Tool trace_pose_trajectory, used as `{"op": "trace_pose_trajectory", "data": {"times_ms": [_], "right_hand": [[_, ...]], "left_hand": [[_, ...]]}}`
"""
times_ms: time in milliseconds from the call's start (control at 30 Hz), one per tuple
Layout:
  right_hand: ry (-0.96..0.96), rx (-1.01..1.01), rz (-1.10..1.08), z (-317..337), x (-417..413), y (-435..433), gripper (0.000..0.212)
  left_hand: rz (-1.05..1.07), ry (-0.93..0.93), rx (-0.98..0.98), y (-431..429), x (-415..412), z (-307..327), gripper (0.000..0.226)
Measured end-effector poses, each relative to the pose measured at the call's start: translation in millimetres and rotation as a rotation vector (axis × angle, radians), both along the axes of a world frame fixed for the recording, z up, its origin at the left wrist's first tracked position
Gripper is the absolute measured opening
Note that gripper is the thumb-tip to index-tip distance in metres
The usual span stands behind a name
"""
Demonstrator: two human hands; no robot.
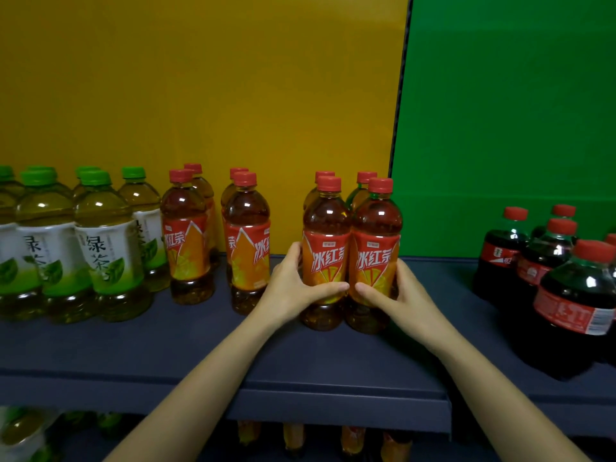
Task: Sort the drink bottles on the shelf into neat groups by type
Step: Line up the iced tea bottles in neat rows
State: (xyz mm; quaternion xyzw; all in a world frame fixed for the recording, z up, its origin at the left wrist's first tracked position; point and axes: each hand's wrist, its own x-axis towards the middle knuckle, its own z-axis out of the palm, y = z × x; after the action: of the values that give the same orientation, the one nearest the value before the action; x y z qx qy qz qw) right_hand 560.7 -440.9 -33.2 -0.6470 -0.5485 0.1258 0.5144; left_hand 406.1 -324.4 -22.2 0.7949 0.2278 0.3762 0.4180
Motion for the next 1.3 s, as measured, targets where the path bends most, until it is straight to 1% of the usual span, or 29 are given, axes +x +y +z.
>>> {"op": "trace_pose_trajectory", "data": {"times_ms": [33, 67, 100, 133, 200, 233, 267, 300, 367, 433, 467, 533, 600, 667, 767, 867, 900, 967, 1067, 1133, 1167, 1300], "right_hand": [[-0.020, 0.005, -0.058, 2, -1, -3, 0.085], [-0.042, 0.028, -0.145, 4, -4, -6, 0.087], [-0.076, 0.084, -0.246, 6, -7, -10, 0.081], [-0.121, 0.177, -0.334, 7, -10, -15, 0.068], [-0.167, 0.370, -0.399, 10, -20, -23, 0.040], [-0.156, 0.418, -0.366, 11, -26, -26, 0.032], [-0.143, 0.431, -0.303, 12, -33, -27, 0.026], [-0.136, 0.419, -0.232, 13, -40, -26, 0.021], [-0.141, 0.378, -0.104, 15, -58, -19, 0.018], [-0.164, 0.347, -0.005, 18, -79, -5, 0.017], [-0.180, 0.320, 0.036, 19, -88, 4, 0.017], [-0.206, 0.236, 0.086, 18, -106, 26, 0.023], [-0.204, 0.160, 0.082, 18, -120, 49, 0.042], [-0.152, 0.086, 0.069, 19, -133, 69, 0.065], [-0.077, 0.042, 0.014, 19, -138, 100, 0.092], [0.158, 0.011, 0.029, 18, -133, 126, 0.109], [0.235, -0.003, 0.052, 17, -131, 132, 0.109], [0.327, -0.022, 0.109, 14, -128, 139, 0.098], [0.371, -0.012, 0.161, 14, -125, 138, 0.070], [0.372, 0.003, 0.146, 13, -127, 136, 0.060], [0.371, 0.016, 0.119, 12, -129, 136, 0.060], [0.317, 0.108, -0.083, 5, -132, 140, 0.074]], "left_hand": [[-0.010, 0.020, 0.001, -1, -2, 1, 0.072], [-0.014, 0.030, 0.001, -3, -6, 1, 0.069], [0.002, 0.027, 0.012, -4, -12, 1, 0.065], [0.043, 0.010, 0.042, -6, -20, 0, 0.057], [0.186, -0.048, 0.146, -7, -39, -3, 0.033], [0.260, -0.079, 0.193, -6, -50, -5, 0.023], [0.331, -0.109, 0.235, -4, -61, -7, 0.021], [0.397, -0.132, 0.269, -2, -71, -9, 0.026], [0.488, -0.156, 0.295, 6, -89, -12, 0.032], [0.516, -0.154, 0.278, 19, -101, -12, 0.022], [0.505, -0.157, 0.240, 26, -104, -12, 0.018], [0.422, -0.189, 0.077, 37, -109, -9, 0.013], [0.312, -0.191, -0.076, 48, -111, -4, 0.010], [0.260, -0.142, -0.110, 59, -111, -2, 0.009], [0.221, -0.055, -0.112, 68, -110, 1, 0.033], [0.149, 0.026, -0.117, 71, -111, 5, 0.050], [0.117, 0.029, -0.143, 72, -111, 6, 0.053], [0.065, 0.006, -0.223, 75, -113, 9, 0.056], [0.030, 0.001, -0.293, 80, -110, 14, 0.059], [0.013, -0.014, -0.314, 82, -104, 15, 0.060], [0.009, -0.031, -0.321, 84, -99, 16, 0.059], [0.068, -0.099, -0.311, 95, -78, 12, 0.060]]}}
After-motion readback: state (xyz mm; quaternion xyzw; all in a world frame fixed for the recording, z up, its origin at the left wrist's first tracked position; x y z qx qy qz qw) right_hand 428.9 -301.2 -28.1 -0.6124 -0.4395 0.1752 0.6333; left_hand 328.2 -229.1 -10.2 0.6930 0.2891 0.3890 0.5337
